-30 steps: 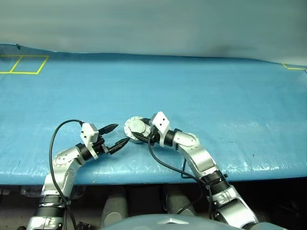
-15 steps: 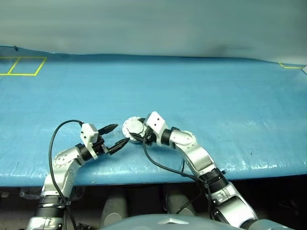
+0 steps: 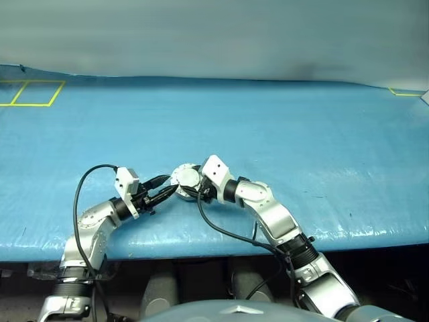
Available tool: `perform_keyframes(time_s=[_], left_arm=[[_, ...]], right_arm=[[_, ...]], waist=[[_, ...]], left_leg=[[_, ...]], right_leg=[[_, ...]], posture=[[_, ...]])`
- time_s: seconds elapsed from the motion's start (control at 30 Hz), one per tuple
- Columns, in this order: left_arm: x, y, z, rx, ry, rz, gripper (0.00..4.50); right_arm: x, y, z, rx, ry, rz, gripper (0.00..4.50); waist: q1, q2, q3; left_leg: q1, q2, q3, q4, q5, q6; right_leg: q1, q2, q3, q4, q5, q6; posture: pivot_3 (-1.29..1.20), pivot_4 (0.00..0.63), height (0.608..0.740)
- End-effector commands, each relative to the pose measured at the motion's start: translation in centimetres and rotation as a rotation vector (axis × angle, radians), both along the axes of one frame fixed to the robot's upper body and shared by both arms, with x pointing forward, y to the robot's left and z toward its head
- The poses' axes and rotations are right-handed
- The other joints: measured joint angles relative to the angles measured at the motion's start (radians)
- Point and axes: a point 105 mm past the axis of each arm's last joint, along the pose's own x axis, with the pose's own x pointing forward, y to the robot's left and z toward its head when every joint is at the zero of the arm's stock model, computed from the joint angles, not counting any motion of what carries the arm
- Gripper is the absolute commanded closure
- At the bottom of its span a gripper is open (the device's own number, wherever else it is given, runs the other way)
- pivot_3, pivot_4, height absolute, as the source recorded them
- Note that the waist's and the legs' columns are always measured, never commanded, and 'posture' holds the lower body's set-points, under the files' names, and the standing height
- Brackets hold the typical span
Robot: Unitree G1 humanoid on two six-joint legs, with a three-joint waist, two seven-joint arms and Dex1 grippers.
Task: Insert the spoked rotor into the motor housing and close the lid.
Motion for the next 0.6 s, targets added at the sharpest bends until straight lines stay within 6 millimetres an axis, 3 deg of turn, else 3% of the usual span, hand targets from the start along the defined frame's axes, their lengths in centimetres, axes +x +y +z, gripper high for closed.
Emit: perform_keyframes(time_s=[0.03, 0.13, 0.17, 0.6], left_arm=[[0.6, -0.2, 0.5, -0.003, -0.017, 0.001, 3.34], [0.9, -0.5, 0.2, 0.019, -0.013, -0.003, 4.33], [0.9, -0.6, 0.0, 0.028, -0.007, -0.009, 4.46], [0.6, -0.5, -1.8, 0.134, 0.030, -0.003, 4.46]], right_arm=[[-0.7, -0.8, -3.4, -0.100, 0.104, -0.024, 1.48], [-0.6, -0.9, -3.3, -0.100, 0.100, -0.029, 1.48], [-0.6, -0.9, -3.3, -0.100, 0.098, -0.032, 1.48], [-0.2, -1.2, -3.0, -0.084, 0.095, -0.059, 1.48]], waist=[[0.000, 0.000, 0.000], [0.000, 0.000, 0.000], [0.000, 0.000, 0.000], [0.002, 0.002, -0.008]], left_leg=[[0.000, 0.000, 0.000, 0.000, 0.000, 0.000], [0.000, 0.000, 0.000, 0.000, 0.000, 0.000], [0.000, 0.000, 0.000, 0.000, 0.000, 0.000], [0.000, 0.000, 0.000, 0.000, 0.000, 0.000]], right_leg=[[0.000, 0.000, 0.000, 0.000, 0.000, 0.000], [0.000, 0.000, 0.000, 0.000, 0.000, 0.000], [0.000, 0.000, 0.000, 0.000, 0.000, 0.000], [0.001, -0.001, 0.000, 0.000, 0.000, 0.000]], posture=[[0.00, 0.150, 0.740], [0.00, 0.150, 0.740], [0.00, 0.150, 0.740], [0.00, 0.150, 0.740]])
